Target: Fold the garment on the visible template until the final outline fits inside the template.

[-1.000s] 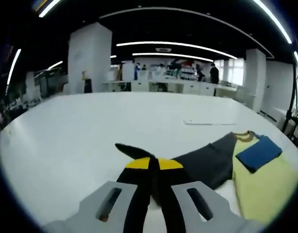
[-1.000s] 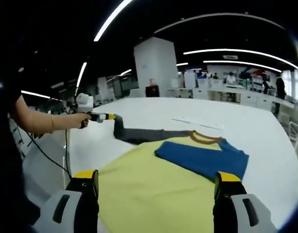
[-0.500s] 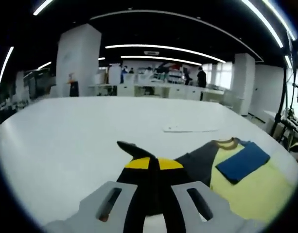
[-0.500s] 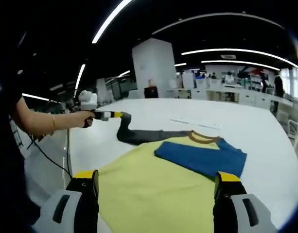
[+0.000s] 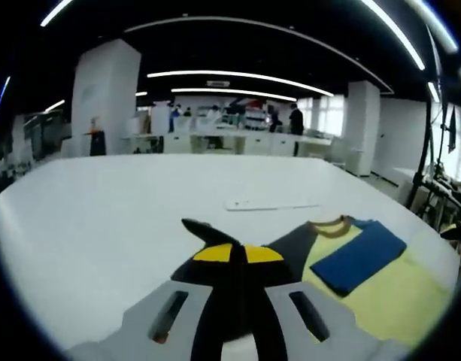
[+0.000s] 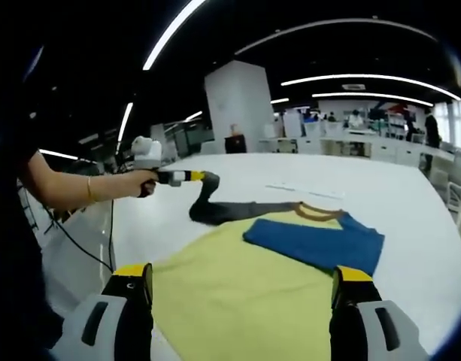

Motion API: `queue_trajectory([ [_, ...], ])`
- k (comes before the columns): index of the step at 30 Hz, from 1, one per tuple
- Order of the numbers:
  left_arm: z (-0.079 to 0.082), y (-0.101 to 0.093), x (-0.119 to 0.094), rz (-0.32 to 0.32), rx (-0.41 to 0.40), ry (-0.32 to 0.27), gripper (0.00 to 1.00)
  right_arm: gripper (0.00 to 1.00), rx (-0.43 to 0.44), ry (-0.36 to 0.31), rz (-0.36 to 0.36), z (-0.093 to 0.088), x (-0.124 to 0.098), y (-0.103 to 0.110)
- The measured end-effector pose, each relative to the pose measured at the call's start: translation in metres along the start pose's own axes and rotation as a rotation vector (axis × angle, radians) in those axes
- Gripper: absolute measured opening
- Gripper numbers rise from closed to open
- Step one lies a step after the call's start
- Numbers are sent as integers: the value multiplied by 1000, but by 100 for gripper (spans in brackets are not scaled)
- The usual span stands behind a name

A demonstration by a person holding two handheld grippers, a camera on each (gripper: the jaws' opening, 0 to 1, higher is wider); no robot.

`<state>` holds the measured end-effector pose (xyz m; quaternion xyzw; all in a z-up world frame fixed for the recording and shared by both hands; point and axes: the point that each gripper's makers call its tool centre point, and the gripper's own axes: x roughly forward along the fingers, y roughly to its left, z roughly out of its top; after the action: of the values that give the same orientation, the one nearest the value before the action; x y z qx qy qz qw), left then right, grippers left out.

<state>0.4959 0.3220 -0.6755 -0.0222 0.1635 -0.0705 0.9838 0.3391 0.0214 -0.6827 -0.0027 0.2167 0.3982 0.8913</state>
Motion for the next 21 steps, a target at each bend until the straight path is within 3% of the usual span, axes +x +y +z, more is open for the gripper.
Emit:
queue_trajectory([
  [21, 15, -69, 26, -103, 57, -4, 1, 99, 28, -5, -11, -9, -11, -3],
])
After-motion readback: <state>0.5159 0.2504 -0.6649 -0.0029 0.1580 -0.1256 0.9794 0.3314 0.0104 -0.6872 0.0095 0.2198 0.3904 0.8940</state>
